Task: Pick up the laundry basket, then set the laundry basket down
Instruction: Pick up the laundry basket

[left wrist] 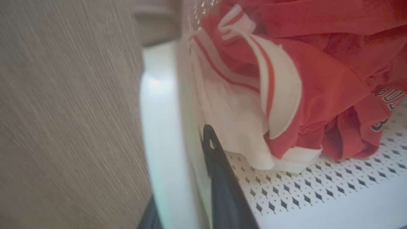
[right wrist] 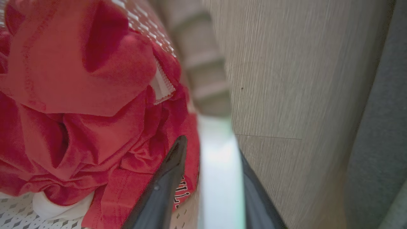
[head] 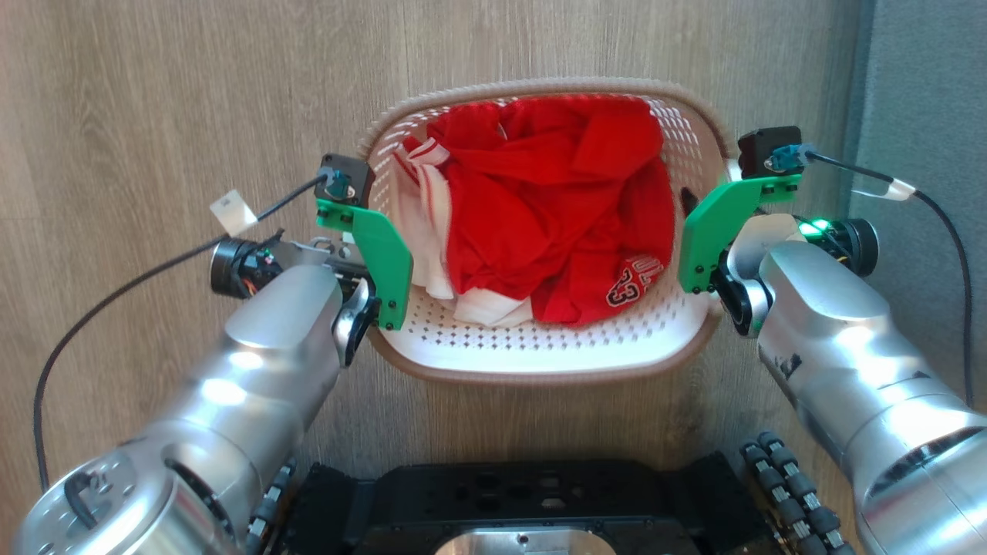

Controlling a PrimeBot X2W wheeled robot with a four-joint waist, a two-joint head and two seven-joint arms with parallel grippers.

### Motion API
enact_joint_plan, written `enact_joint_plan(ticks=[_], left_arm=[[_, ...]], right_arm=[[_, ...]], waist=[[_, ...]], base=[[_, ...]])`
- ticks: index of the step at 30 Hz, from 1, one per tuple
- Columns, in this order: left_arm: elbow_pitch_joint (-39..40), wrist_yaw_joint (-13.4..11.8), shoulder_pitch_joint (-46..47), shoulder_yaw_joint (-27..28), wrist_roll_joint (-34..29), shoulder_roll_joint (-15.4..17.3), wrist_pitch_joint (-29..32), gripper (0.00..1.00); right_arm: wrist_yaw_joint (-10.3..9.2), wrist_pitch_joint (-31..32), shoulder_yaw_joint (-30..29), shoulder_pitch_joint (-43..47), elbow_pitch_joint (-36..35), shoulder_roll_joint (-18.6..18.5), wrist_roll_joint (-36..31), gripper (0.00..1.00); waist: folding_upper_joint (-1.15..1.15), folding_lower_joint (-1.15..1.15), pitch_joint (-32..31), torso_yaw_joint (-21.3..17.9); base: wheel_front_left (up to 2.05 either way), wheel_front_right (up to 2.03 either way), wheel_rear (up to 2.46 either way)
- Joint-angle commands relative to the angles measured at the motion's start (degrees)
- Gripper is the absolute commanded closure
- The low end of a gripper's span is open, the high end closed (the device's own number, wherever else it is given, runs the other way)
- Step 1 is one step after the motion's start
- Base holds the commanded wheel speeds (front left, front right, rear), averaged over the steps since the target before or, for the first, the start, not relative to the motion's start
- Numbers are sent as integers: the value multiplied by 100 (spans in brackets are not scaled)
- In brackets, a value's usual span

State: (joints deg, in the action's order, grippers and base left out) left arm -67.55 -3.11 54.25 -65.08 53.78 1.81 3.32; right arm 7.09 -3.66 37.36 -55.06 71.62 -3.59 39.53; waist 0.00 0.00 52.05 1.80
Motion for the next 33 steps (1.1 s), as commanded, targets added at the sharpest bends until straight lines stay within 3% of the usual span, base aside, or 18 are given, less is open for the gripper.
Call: enact_joint_plan(ticks=[1, 16, 33], left_arm=[[16, -53, 5, -23, 44, 107, -5, 100], [37, 30, 49, -407, 448, 107, 26, 100], [343, 872, -126, -795, 31, 107, 672, 100]], right_arm=[[40, -53, 104, 250, -24, 71, 54, 100], [40, -186, 364, 208, -41, 52, 246, 100], [40, 1037, 1235, 425, -578, -261, 720, 100]], waist=[[0, 0, 17, 4], [0, 0, -5, 67], [0, 0, -852, 178]], base=[[0, 0, 0], [0, 0, 0], [0, 0, 0]])
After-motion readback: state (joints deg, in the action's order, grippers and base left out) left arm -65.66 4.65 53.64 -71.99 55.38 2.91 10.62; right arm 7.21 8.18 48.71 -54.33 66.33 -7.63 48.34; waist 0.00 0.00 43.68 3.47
